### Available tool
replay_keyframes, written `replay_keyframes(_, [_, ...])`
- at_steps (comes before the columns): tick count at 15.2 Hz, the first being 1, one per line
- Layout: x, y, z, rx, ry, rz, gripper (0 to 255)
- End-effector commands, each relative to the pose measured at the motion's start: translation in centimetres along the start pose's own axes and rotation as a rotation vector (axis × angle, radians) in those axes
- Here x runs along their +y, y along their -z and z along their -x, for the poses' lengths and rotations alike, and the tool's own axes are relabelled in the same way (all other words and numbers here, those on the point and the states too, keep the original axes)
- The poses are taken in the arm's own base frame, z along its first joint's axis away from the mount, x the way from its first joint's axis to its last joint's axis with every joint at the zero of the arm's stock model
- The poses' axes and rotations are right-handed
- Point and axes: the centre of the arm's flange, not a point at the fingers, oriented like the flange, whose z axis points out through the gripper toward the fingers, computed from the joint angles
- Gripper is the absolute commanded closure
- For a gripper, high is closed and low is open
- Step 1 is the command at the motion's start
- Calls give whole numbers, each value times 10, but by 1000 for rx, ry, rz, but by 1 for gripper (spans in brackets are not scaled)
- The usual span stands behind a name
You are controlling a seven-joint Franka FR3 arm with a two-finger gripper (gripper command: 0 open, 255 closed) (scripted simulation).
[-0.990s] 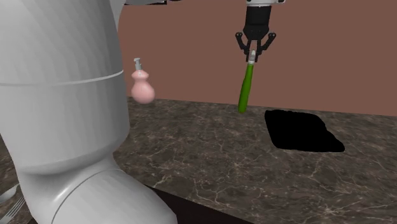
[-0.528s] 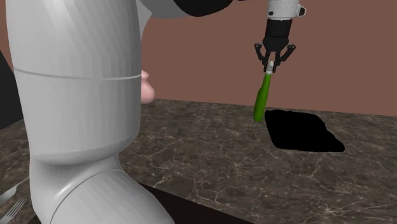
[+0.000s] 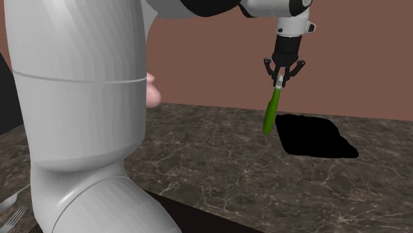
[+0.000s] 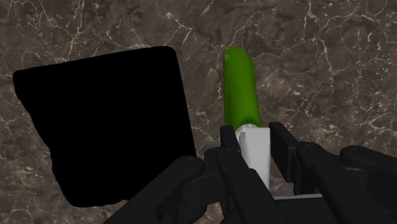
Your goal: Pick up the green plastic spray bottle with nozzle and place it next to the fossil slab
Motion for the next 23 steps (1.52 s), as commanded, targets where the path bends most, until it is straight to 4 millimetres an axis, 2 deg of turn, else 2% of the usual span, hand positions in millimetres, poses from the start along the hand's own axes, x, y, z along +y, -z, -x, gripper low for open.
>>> replay_keyframes(1, [-1, -9, 0, 1, 0, 0, 255])
replay_keyframes(13, [-2, -73, 3, 1, 0, 0, 255])
replay_keyframes(21, [-2, -75, 3, 1, 0, 0, 255])
replay_keyframes(22, [-2, -75, 4, 1, 0, 0, 0])
replay_keyframes(23, [-2, -75, 4, 1, 0, 0, 0])
